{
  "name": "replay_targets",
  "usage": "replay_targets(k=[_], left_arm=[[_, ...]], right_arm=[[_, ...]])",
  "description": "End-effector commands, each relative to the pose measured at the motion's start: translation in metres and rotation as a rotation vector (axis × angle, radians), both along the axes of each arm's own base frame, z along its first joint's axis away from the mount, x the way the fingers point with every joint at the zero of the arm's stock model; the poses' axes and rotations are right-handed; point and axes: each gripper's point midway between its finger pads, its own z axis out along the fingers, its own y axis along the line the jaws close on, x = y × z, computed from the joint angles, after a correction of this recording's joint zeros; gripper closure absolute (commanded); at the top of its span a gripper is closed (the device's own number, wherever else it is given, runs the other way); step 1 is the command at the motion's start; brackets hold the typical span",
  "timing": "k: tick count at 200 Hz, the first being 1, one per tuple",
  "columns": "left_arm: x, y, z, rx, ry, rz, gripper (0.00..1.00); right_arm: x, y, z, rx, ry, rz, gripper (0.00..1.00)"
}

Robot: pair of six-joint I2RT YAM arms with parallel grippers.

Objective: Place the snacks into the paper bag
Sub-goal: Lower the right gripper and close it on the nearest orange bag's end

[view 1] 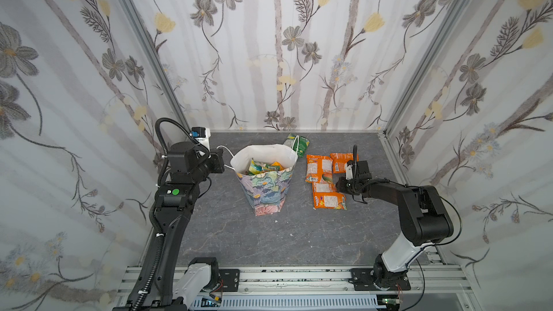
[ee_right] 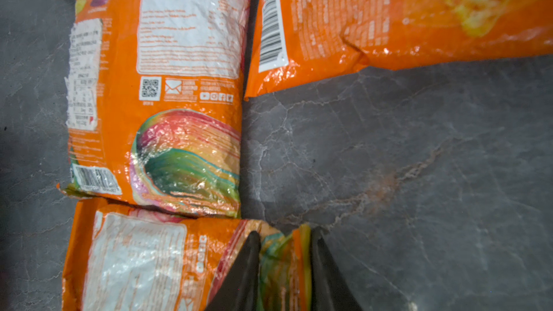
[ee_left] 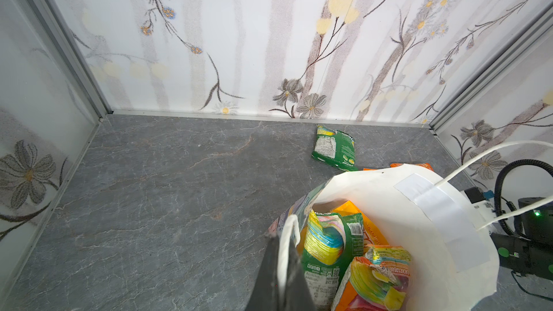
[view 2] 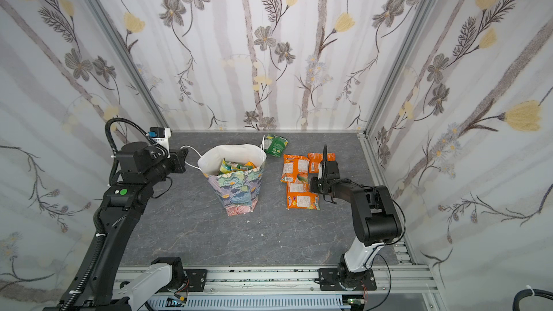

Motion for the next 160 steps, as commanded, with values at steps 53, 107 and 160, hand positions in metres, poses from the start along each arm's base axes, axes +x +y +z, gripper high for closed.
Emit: replay_targets(k=[53, 107, 160], left_arm=[[0.002, 0.000, 0.007, 0.006, -0.023, 0.000, 1.00], [0.001, 0.000, 0.007, 0.006, -0.025, -0.003, 1.00], [-0.001, 0.000, 0.008, 0.004, -0.031, -0.004, 1.00]], right_arm=[[-0.001, -0.002, 0.016, -0.006, -0.037, -0.004, 0.97], [0.000, -0.002, 0.045, -0.001, -0.114, -0.001, 1.00], [-0.004, -0.002, 0.068, 0.009, -0.176, 0.006, 1.00]])
